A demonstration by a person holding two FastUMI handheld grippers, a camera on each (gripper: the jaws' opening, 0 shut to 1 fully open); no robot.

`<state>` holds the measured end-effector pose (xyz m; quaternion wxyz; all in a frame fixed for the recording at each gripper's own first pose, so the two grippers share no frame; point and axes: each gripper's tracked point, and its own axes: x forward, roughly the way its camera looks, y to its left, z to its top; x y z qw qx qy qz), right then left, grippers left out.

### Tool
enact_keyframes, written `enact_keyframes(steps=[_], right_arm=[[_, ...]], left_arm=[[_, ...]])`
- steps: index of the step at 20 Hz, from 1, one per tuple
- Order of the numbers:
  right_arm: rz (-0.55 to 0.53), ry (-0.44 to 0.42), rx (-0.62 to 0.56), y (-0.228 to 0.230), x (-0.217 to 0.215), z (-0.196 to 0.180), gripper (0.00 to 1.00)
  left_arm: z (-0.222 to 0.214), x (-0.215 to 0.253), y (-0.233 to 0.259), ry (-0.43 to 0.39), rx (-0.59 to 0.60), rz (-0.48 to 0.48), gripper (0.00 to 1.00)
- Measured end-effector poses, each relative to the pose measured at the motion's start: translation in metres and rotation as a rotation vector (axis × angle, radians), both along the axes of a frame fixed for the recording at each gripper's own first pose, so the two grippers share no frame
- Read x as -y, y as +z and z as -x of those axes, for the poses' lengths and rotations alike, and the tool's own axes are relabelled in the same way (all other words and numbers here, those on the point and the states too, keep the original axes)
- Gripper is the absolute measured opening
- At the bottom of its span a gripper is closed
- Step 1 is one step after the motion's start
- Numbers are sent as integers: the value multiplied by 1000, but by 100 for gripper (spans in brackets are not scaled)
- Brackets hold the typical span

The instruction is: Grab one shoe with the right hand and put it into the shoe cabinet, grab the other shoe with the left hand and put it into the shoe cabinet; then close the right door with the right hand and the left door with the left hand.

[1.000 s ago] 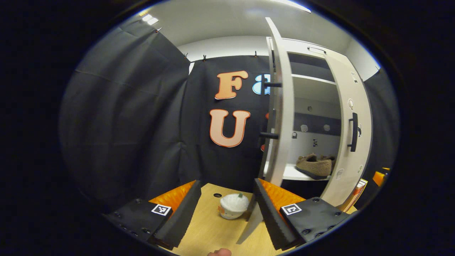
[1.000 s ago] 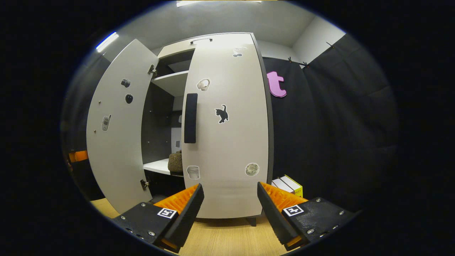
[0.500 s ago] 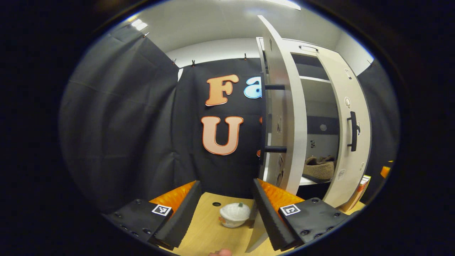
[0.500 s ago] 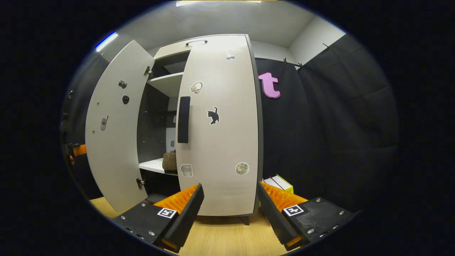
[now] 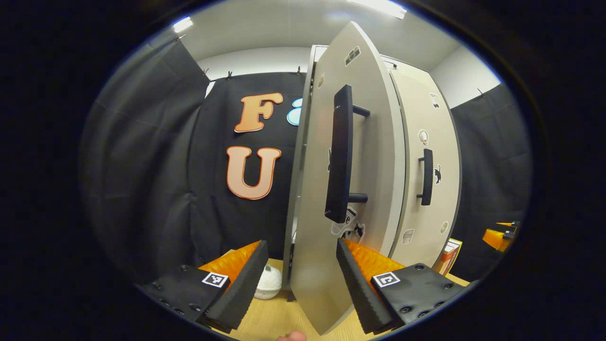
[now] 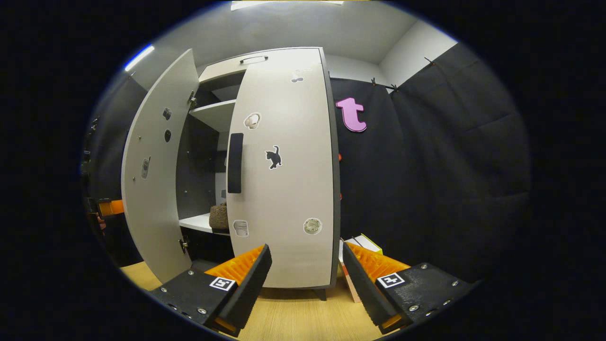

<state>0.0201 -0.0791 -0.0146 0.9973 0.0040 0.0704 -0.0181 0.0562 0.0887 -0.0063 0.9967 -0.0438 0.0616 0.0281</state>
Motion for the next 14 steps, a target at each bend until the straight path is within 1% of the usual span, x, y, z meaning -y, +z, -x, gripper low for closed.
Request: enact_keyframes(steps=[1,2,4,7,12,13,14], right_arm=[[-1,-9,-2,0,4,1,93],[-1,-18,-2,1,7,1,93],[-4,-33,4,3,12,2,93],[2,-46,6,5,15,3,93],[14,-76,0,6,24,8,93],[16,-84,0,6,28,9,98],[17,-92,1,7,30,11,98]], left_arm=[[-5,6,-1,-8,-3,0,95],[-10,11,-4,-13,-4,5,99],[-19,24,-5,-43,-3,14,92],[-34,47,-10,-95,-6,29,92],[-57,79,-23,-140,-3,29,93],[-62,84,-25,-148,-3,30,93],[-67,90,-27,-156,-4,31,93]])
